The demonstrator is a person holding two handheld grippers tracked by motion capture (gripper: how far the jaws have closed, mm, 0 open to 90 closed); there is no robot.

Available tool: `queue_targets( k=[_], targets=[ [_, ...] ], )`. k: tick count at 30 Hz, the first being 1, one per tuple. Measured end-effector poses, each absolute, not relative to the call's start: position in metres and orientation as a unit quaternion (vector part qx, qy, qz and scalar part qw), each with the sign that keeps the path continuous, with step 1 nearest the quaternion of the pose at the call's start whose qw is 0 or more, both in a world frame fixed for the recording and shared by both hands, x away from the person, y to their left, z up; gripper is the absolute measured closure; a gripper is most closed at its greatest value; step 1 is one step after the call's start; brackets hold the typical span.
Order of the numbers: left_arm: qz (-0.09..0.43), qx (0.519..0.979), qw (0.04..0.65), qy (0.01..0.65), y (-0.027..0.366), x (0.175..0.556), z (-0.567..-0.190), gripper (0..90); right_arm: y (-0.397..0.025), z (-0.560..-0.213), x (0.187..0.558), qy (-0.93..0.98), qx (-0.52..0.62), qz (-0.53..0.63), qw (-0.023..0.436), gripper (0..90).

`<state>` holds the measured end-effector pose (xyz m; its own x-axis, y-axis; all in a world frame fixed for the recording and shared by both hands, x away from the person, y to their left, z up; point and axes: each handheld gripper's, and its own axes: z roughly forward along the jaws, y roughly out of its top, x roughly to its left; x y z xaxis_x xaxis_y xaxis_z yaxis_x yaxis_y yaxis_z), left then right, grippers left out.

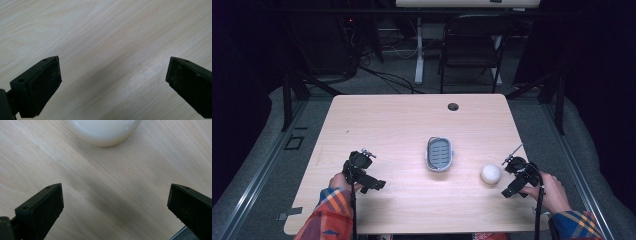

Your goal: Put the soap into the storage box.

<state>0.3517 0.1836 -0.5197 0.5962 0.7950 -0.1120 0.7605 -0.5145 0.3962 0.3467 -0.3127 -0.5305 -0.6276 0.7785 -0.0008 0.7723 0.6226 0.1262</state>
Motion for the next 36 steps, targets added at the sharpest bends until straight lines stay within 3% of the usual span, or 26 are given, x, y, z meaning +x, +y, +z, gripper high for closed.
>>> queue_targets(
  k=[14,36],
  targets=[
    [0.041,0.870,0.207,0.446,0.184,0.352,-0.520,0.0,-0.305,-0.529,0.348,0.918,0.394,0.027,0.026,5.1],
    [0.040,0.870,0.208,0.446,0.183,0.352,-0.520,0.0,-0.299,-0.519,0.357,0.919,0.391,0.039,0.031,0.0]
  ],
)
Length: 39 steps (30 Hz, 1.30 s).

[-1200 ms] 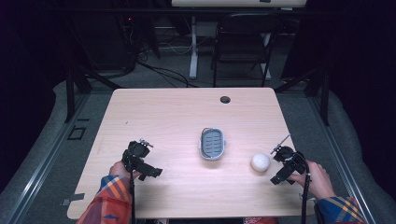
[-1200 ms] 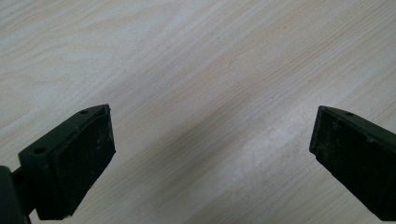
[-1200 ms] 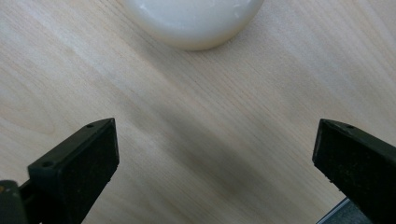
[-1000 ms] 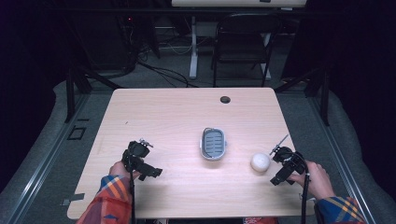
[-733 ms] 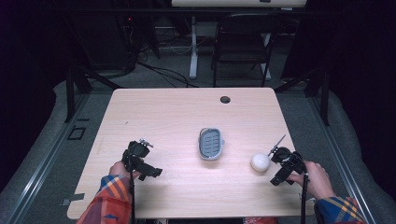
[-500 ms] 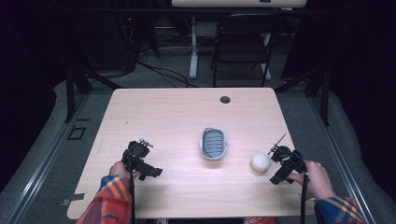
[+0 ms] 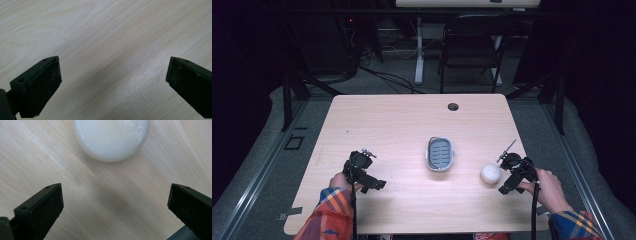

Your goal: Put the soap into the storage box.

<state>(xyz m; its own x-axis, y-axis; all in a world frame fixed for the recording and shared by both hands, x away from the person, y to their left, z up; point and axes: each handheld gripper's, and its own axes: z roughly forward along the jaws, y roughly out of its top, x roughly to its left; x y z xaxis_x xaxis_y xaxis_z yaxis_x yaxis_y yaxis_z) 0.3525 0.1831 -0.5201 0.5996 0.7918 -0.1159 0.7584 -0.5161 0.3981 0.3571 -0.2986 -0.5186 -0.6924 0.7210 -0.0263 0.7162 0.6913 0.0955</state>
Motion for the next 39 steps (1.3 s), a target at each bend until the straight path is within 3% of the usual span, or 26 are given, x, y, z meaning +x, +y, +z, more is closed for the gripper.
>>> queue_targets(
  k=[39],
  targets=[
    [0.041,0.872,0.207,0.442,0.181,0.353,-0.520,0.0,-0.257,-0.522,0.397,0.918,0.392,0.063,0.023,0.0]
  ],
)
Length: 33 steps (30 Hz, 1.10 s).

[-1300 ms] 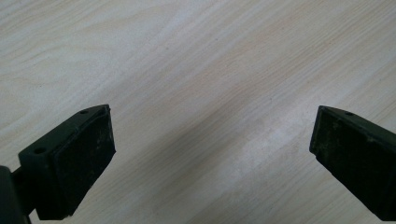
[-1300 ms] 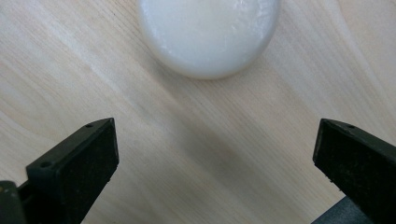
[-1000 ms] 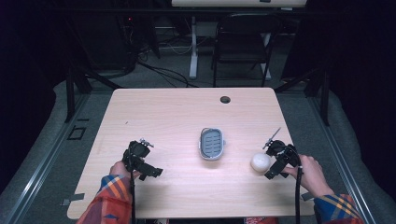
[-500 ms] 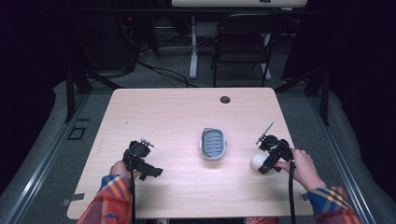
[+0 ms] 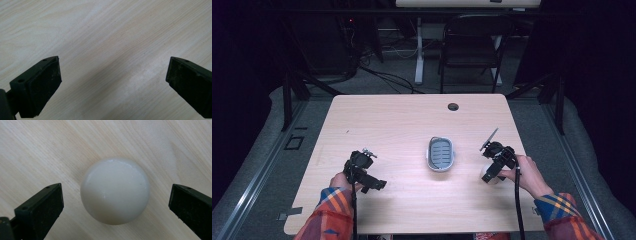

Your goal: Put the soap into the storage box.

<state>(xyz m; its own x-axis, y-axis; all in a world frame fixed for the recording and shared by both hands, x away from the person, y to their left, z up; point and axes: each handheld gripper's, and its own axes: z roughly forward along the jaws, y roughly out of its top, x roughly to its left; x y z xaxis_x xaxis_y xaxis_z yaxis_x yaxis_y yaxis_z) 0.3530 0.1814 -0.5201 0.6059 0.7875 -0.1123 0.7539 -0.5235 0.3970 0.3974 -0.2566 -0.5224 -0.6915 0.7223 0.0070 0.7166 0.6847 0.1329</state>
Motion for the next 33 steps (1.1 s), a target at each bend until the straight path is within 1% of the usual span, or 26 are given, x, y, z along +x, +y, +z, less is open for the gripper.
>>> queue_targets(
  k=[1,2,4,6,7,8,9,10,11,13,20,22,24,33],
  targets=[
    [0.040,0.872,0.207,0.442,0.181,0.353,-0.520,0.0,-0.257,-0.519,0.401,0.927,0.374,0.035,0.023,0.0],
    [0.040,0.872,0.207,0.443,0.181,0.353,-0.520,0.0,-0.256,-0.523,0.400,0.921,0.385,0.054,0.020,0.0],
    [0.041,0.872,0.207,0.442,0.181,0.353,-0.520,0.0,-0.254,-0.525,0.401,0.922,0.384,0.048,0.015,1.4],
    [0.040,0.871,0.208,0.444,0.181,0.353,-0.520,0.0,-0.252,-0.527,0.402,0.926,0.373,0.047,0.017,4.2],
    [0.040,0.870,0.209,0.444,0.181,0.353,-0.520,0.0,-0.249,-0.528,0.403,0.927,0.374,0.037,0.010,6.8],
    [0.040,0.870,0.209,0.444,0.181,0.353,-0.520,0.0,-0.249,-0.528,0.403,0.927,0.374,0.037,0.010,6.8],
    [0.040,0.870,0.209,0.444,0.182,0.353,-0.520,0.0,-0.248,-0.530,0.403,0.928,0.370,0.040,0.011,10.3],
    [0.040,0.870,0.209,0.444,0.182,0.353,-0.520,0.0,-0.248,-0.530,0.403,0.928,0.370,0.040,0.011,10.3],
    [0.040,0.871,0.208,0.443,0.182,0.353,-0.520,0.0,-0.247,-0.529,0.404,0.929,0.369,0.031,0.007,12.5],
    [0.039,0.870,0.209,0.444,0.181,0.353,-0.520,0.0,-0.246,-0.532,0.405,0.929,0.368,0.026,0.015,14.9],
    [0.039,0.871,0.211,0.442,0.182,0.353,-0.520,0.0,-0.244,-0.537,0.406,0.928,0.371,0.012,0.011,16.8],
    [0.039,0.871,0.211,0.442,0.182,0.353,-0.520,0.0,-0.244,-0.538,0.407,0.928,0.373,0.007,0.013,20.6],
    [0.038,0.870,0.215,0.442,0.182,0.353,-0.520,0.0,-0.244,-0.538,0.407,0.927,0.375,0.004,0.015,22.0],
    [0.036,0.869,0.218,0.443,0.182,0.353,-0.519,0.0,-0.244,-0.538,0.407,0.926,0.376,-0.003,0.016,22.7]
  ],
)
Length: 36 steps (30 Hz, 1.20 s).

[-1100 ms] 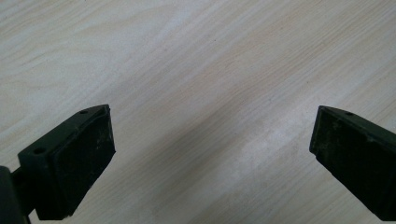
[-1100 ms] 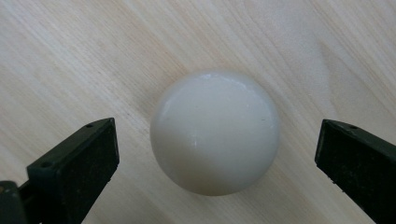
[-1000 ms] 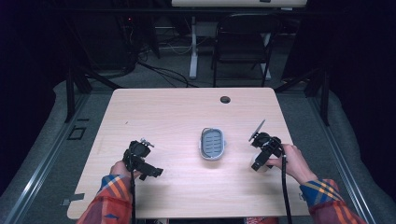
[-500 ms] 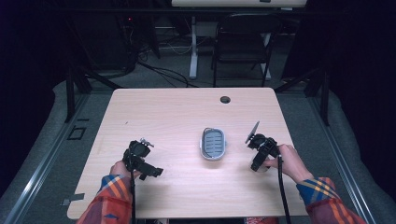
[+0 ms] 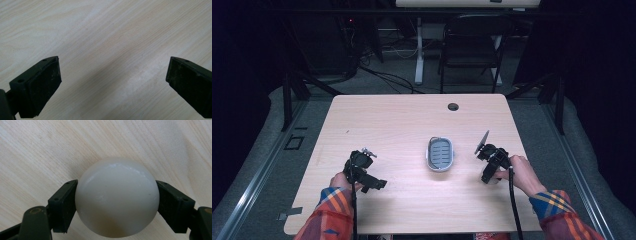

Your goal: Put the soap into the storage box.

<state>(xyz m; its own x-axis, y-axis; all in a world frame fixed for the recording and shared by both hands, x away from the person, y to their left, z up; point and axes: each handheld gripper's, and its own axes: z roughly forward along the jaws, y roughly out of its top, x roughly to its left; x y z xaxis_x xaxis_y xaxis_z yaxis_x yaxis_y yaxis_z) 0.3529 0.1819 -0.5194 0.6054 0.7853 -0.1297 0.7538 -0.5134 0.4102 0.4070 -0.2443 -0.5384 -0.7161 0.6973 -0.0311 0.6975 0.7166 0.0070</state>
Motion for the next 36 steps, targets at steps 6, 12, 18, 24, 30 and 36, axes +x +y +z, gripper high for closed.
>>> queue_targets(
  k=[6,12,18,24,30,36],
  targets=[
    [0.036,0.870,0.216,0.442,0.182,0.353,-0.519,0.0,-0.246,-0.539,0.405,0.925,0.379,0.008,0.025,22.9],
    [0.035,0.871,0.214,0.442,0.182,0.353,-0.519,0.0,-0.246,-0.534,0.404,0.925,0.380,0.008,0.028,22.9],
    [0.036,0.872,0.212,0.440,0.181,0.353,-0.519,0.0,-0.246,-0.532,0.404,0.928,0.372,-0.006,0.029,22.9],
    [0.036,0.872,0.212,0.440,0.181,0.353,-0.519,0.0,-0.246,-0.529,0.403,0.928,0.371,-0.006,0.028,22.9],
    [0.036,0.872,0.210,0.441,0.181,0.352,-0.520,0.0,-0.245,-0.526,0.401,0.922,0.384,0.019,0.033,23.0],
    [0.038,0.874,0.207,0.438,0.181,0.353,-0.519,0.0,-0.246,-0.519,0.403,0.921,0.386,0.016,0.039,23.0]
  ],
)
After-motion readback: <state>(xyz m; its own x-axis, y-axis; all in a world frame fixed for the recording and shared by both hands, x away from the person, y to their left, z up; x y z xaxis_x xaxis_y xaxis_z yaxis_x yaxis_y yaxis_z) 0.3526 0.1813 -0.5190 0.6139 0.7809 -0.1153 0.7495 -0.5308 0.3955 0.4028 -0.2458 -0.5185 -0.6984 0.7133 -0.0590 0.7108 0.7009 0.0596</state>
